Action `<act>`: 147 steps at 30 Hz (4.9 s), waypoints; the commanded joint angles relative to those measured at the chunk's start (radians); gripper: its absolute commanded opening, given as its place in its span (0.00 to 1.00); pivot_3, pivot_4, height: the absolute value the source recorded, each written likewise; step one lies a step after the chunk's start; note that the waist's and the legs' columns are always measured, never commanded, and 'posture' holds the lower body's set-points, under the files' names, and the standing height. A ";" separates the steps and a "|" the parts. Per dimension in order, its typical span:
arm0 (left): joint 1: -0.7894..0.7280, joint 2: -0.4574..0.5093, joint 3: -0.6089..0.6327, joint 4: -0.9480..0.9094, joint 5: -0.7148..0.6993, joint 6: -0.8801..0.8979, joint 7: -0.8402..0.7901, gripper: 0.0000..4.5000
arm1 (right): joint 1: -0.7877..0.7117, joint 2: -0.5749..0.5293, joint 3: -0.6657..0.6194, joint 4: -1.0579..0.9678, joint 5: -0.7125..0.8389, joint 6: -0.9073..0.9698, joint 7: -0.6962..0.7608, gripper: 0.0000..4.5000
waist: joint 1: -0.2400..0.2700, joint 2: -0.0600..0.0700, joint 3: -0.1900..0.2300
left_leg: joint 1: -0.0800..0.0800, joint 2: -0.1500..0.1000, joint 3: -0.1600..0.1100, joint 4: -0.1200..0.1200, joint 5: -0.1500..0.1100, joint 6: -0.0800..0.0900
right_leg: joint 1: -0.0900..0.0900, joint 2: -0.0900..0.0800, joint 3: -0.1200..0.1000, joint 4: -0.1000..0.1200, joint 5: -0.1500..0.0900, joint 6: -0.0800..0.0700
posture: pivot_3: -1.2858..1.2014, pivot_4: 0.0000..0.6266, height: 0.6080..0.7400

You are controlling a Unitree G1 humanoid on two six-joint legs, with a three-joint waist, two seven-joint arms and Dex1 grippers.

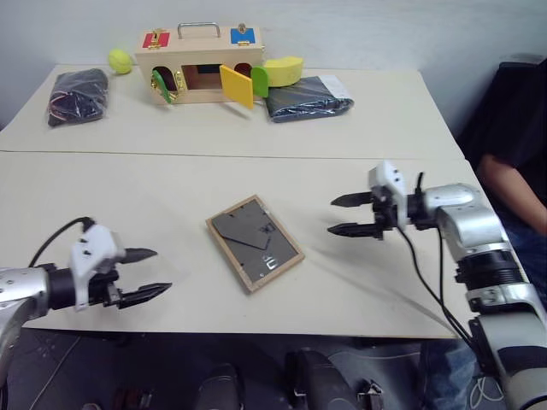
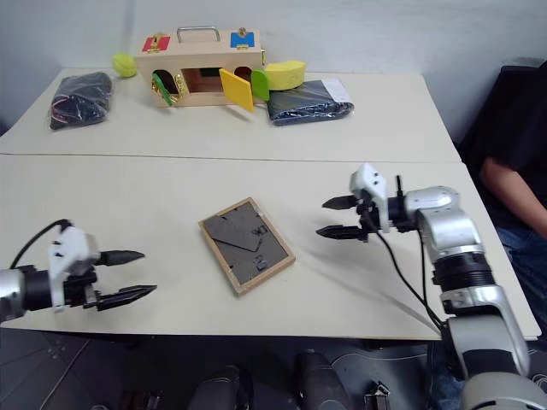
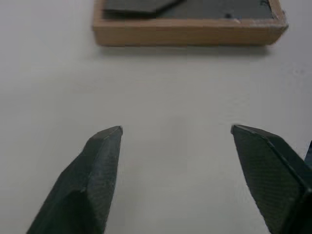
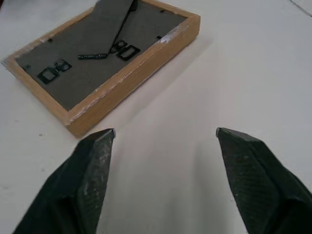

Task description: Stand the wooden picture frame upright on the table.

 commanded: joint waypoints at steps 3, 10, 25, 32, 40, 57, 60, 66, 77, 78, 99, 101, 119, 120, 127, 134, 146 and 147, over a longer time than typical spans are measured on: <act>-0.201 -0.025 -0.185 0.145 0.121 -0.118 -0.035 0.43 | -0.046 0.060 0.062 0.067 -0.101 -0.150 -0.034 0.39 | 0.002 0.000 0.000 | -0.001 0.000 0.001 0.002 0.000 0.000 | -0.001 0.000 0.000 0.000 0.000 0.000 | 0.52 0.24 1.00; -0.380 -0.108 -0.307 0.271 0.185 -0.119 -0.023 0.09 | -0.011 0.103 0.103 0.005 -0.127 -0.180 -0.023 0.01 | 0.002 0.000 0.000 | -0.001 0.001 0.001 0.005 0.000 0.001 | -0.001 0.000 0.000 0.003 0.000 0.000 | 0.52 0.24 1.00; -0.584 -0.237 -0.311 0.500 0.192 -0.045 -0.003 0.09 | 0.124 0.053 0.114 -0.296 -0.088 -0.013 -0.001 0.01 | 0.004 0.000 0.000 | -0.001 0.001 0.001 0.008 0.000 0.000 | -0.001 0.000 0.000 0.007 0.000 0.001 | 0.52 0.24 1.00; -0.515 -0.109 -0.235 0.273 -0.188 0.742 -0.130 0.49 | 0.078 0.032 0.143 -0.225 -0.152 -0.136 0.011 0.00 | 0.001 0.000 0.000 | -0.001 0.000 0.000 0.007 0.000 0.000 | -0.001 0.000 0.000 0.008 0.000 0.000 | 0.52 0.24 1.00; -0.534 -0.218 -0.224 0.194 -0.298 1.065 0.048 0.99 | 0.062 0.021 0.211 -0.213 -0.233 -0.277 0.045 0.00 | 0.008 0.000 0.000 | 0.000 0.000 0.000 0.008 0.000 0.000 | 0.000 0.000 0.000 0.007 0.000 0.000 | 0.52 0.24 1.00; -0.669 -0.544 -0.133 0.326 -0.278 1.142 0.342 0.95 | 0.054 0.075 0.243 -0.202 -0.240 -0.300 0.045 0.00 | 0.033 0.003 -0.005 | 0.011 -0.001 -0.001 0.009 0.000 0.000 | 0.012 -0.001 0.000 0.006 0.000 0.001 | 0.52 0.24 1.00; -0.669 -0.539 -0.125 0.326 -0.286 1.140 0.347 0.81 | 0.056 0.073 0.242 -0.193 -0.242 -0.310 0.038 0.00 | 0.029 0.003 -0.005 | 0.012 -0.001 -0.001 0.009 0.000 -0.001 | 0.012 0.000 0.000 0.006 0.000 0.001 | 0.52 0.24 1.00; -0.642 -0.465 -0.094 0.260 -0.348 1.157 0.307 0.38 | 0.069 0.041 0.188 -0.193 -0.202 -0.277 0.024 0.04 | 0.015 0.003 -0.005 | 0.012 0.000 -0.001 0.008 0.000 -0.002 | 0.012 0.000 0.000 0.006 0.000 0.001 | 0.52 0.24 1.00; -0.608 -0.429 -0.086 0.104 -0.419 1.153 0.300 0.28 | -0.026 0.044 -0.026 -0.436 0.223 0.390 0.028 0.80 | 0.007 0.003 -0.004 | 0.012 0.000 -0.001 0.007 0.001 -0.003 | 0.011 0.000 0.000 0.006 0.000 0.000 | 0.52 0.24 1.00; -0.610 -0.432 -0.089 0.097 -0.421 1.149 0.301 0.28 | -0.040 0.062 -0.028 -0.432 0.232 0.412 0.006 0.89 | 0.008 0.003 -0.004 | 0.012 0.000 -0.001 0.007 0.001 -0.003 | 0.011 0.000 0.000 0.006 0.000 0.000 | 0.52 0.24 1.00; -0.714 -0.403 -0.127 0.167 -0.436 1.114 0.287 0.28 | 0.009 0.004 -0.083 -0.660 0.385 0.538 -0.059 1.00 | 0.011 0.003 -0.004 | -0.001 0.000 -0.001 0.008 0.001 -0.003 | -0.001 0.000 0.000 0.006 0.000 0.001 | 0.52 0.24 1.00; -0.711 -0.389 -0.134 0.176 -0.438 1.103 0.280 0.28 | 0.042 -0.044 -0.075 -0.641 0.299 0.434 -0.081 1.00 | 0.011 0.003 -0.004 | -0.001 0.000 -0.001 0.008 0.001 -0.003 | -0.001 0.000 0.000 0.006 0.000 0.001 | 0.52 0.24 1.00; -0.717 -0.324 -0.124 0.158 -0.525 1.163 0.224 0.28 | -0.072 0.039 0.127 0.116 -1.148 -1.306 -1.534 1.00 | -0.025 0.001 -0.003 | 0.000 0.000 0.002 0.007 0.003 -0.006 | -0.004 0.002 0.003 0.011 -0.001 -0.001 | 0.52 0.24 1.00; -0.716 -0.322 -0.125 0.156 -0.523 1.158 0.226 0.28 | -0.089 0.041 0.145 0.124 -1.185 -1.304 -1.592 0.96 | -0.025 0.001 -0.003 | 0.000 0.000 0.002 0.007 0.003 -0.006 | -0.004 0.002 0.003 0.012 -0.001 -0.002 | 0.52 0.24 1.00; -0.724 -0.330 -0.056 0.184 -0.541 1.174 0.252 0.28 | -0.157 0.049 0.268 0.171 -1.333 -1.298 -1.857 0.51 | -0.022 0.001 -0.003 | 0.000 0.000 0.002 0.007 0.004 -0.007 | -0.004 0.002 0.003 0.013 -0.002 -0.003 | 0.52 0.24 1.00; -0.660 -0.209 0.042 0.141 -0.572 1.210 0.249 0.76 | -0.219 0.061 0.334 0.233 -1.350 -1.277 -1.929 0.28 | -0.042 0.001 -0.003 | 0.001 0.000 0.002 0.006 0.004 -0.008 | -0.006 0.003 0.004 0.013 -0.002 -0.003 | 0.52 0.24 1.00; -0.262 0.001 0.590 -0.327 -0.703 1.015 0.147 1.00 | -0.012 0.182 0.207 0.043 0.143 -0.647 -0.606 0.28 | -0.043 -0.004 0.000 | 0.011 0.002 -0.001 0.003 0.004 -0.008 | 0.008 0.003 0.001 0.009 -0.002 -0.004 | 0.52 0.24 1.00; -0.238 -0.012 0.589 -0.352 -0.698 0.986 0.157 1.00 | 0.008 0.180 0.178 -0.044 0.257 -0.509 -0.511 0.28 | -0.037 -0.001 0.002 | 0.013 0.002 -0.003 0.004 0.002 -0.006 | 0.012 0.002 0.000 0.009 -0.002 -0.004 | 0.52 0.24 1.00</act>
